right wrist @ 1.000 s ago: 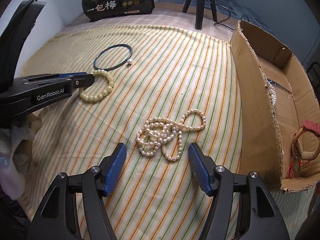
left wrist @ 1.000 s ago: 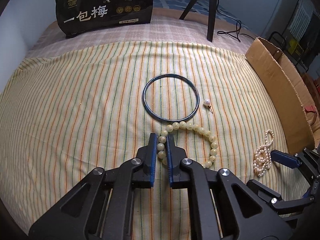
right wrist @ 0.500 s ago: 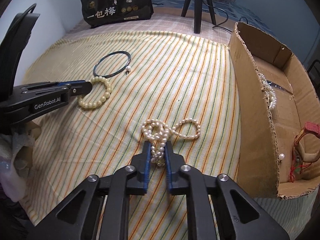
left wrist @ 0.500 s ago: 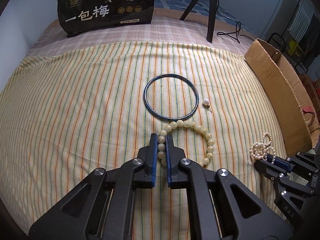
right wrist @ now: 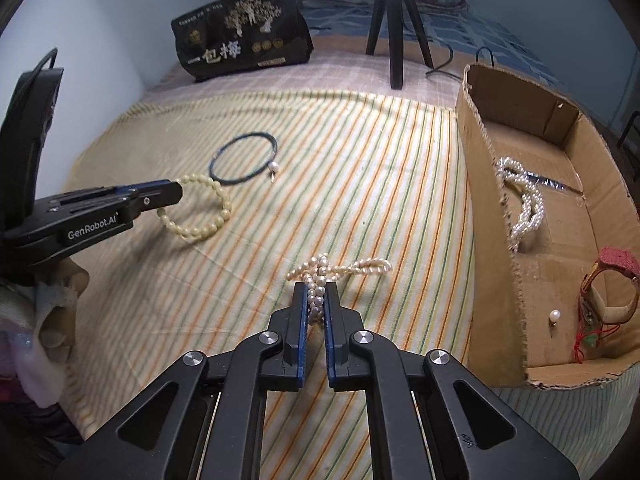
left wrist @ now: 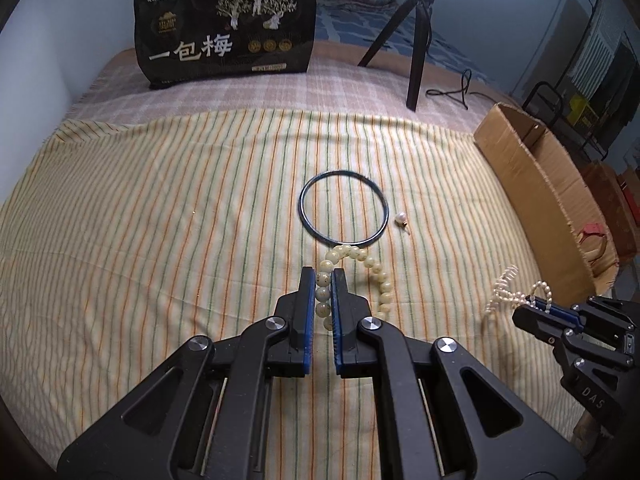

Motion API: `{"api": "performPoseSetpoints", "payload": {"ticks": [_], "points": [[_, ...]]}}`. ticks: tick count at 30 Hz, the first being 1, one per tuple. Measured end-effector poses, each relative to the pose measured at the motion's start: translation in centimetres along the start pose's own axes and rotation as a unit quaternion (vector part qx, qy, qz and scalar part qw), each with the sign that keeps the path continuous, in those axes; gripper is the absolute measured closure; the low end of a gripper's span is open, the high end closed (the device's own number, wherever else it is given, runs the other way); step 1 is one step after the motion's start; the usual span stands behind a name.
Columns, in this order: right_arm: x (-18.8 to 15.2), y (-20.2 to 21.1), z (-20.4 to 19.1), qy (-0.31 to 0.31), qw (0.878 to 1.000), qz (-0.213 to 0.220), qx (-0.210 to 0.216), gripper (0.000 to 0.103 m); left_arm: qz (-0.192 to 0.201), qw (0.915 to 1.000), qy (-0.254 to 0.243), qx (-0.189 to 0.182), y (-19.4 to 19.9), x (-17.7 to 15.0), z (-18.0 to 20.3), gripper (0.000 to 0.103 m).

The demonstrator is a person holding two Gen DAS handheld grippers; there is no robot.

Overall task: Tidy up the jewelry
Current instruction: 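Grasp the cream bead bracelet with the left gripper while the right gripper grasps the pearl necklace, then lift and carry the bracelet and pearl necklace over the cardboard box with both grippers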

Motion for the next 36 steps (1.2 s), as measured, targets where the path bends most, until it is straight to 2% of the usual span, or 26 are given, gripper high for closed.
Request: {"api": "performPoseSetpoints", "payload": {"ticks": [13,22,36], "points": [[4.5,5.0,0.2,-0.017,0.997,0.071,0.009,0.097,0.039,0.9981,0.012,-0.046,3.7,2.9,2.5,0.098],[7.5,9.0,1.2,-0.023,0.992,0.126,0.003,0.097,0.061,0.9948,0.007,-0.081,5.9,4.6,5.8,0.098],[9.5,13.3,6.7,-0.066,0.982,0.174,-0.030,0.097,0.078,0.9857,-0.023,-0.148,7.9,5.9,13.8,0.098]]}}
Point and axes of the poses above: each gripper's, at about its wrist camera, not at the fingertips, and y roughly against the way its jaws point, z to its right, x to its top, the point moved 10 cm from there along -y, roughly the way its jaws point, and after that the axes turned 9 degrees about z, right-handed, at the moved point
